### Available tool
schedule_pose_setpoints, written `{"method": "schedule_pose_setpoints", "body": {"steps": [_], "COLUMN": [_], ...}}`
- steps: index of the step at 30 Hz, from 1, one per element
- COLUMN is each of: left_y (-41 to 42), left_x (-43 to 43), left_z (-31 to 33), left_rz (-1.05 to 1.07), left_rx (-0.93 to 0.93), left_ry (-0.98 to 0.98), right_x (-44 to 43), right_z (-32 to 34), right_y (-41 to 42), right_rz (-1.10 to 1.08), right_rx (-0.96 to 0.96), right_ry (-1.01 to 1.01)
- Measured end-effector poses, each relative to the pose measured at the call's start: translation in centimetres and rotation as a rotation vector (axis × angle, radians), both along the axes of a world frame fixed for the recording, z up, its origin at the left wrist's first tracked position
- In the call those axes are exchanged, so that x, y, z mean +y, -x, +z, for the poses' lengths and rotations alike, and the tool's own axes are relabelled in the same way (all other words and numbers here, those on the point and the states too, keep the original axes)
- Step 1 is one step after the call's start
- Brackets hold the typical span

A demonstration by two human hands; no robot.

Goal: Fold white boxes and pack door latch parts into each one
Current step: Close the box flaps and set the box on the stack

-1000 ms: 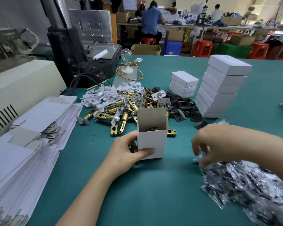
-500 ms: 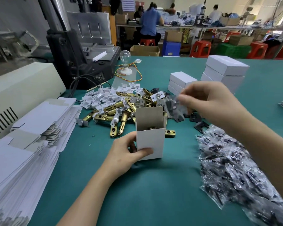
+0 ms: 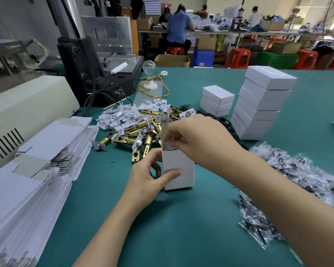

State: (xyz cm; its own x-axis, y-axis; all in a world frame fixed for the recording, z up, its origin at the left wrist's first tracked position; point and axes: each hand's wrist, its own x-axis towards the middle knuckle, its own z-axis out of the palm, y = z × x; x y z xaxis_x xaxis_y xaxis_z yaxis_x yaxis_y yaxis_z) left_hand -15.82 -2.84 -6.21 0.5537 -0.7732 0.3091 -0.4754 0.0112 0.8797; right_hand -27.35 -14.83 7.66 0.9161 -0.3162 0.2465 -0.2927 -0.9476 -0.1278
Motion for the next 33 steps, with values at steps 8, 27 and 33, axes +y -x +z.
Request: {"method": "schedule_pose_setpoints", "body": {"steps": [8,27,33], "left_y": [0.0,0.3,0.2], "left_x": [0.0,0.0,-0.3], "left_z": [0.1,0.1,0.3], "left_rz": [0.109,0.125,0.118], "left_rx": [-0.055,-0.192,-0.204], "left_ry": [0.043,0.144,0.148], "right_x": [0.2,0.0,-0.3], "right_z": [-1.4,-3.7,-4.3], "right_y": [-1.3,1.1,2.0], "right_rz": [-0.026,0.036,0.037], "right_rx": [-0.019,0.029,-0.376], "right_ry": [-0.091,-0.334,-0.377]}}
